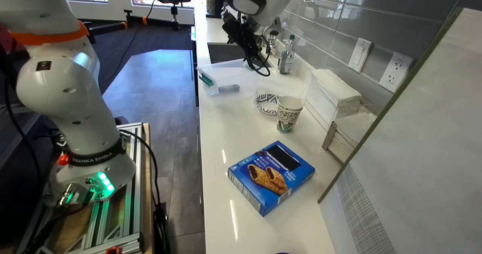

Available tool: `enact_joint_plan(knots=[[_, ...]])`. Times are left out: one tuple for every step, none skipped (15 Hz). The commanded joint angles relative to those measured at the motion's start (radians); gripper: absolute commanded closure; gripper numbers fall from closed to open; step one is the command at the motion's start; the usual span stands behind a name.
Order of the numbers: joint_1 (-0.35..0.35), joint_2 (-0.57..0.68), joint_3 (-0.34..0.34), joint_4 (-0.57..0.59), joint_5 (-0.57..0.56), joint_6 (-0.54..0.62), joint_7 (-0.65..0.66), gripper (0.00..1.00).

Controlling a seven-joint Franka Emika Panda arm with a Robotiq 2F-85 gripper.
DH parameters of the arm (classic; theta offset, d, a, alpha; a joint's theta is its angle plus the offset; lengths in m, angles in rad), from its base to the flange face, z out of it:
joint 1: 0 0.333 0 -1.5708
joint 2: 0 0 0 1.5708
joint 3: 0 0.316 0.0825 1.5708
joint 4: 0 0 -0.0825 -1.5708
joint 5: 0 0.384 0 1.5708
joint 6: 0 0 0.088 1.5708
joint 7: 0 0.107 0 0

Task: Put the red pack in the clear container on the left.

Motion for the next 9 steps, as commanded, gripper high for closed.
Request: enact_joint_plan(knots=[[-0.014,-0.19,-0.003,-0.095,-0.198,0.023,0.092,0.0],[-0.018,-0.232,-0.006,-0.103,-0.259,0.009,0.109,0.0],[-0.02,-0.282,-0.01,-0.121,-0.319,0.003,0.128,0.0],[-0.019,-0.328,-0.013,-0.134,-0.369,0.011,0.146,0.0],[-0.016,-0.374,-0.015,-0.152,-0.416,0.026,0.17,0.0],[-0.017,-0.424,-0.013,-0.171,-0.461,0.031,0.205,0.0],[-0.018,-0.473,-0.013,-0.184,-0.505,0.029,0.24,0.0],[-0.019,-0.515,-0.013,-0.186,-0.552,0.021,0.268,0.0],[-0.02,-0.567,-0.011,-0.185,-0.594,0.003,0.314,0.0]])
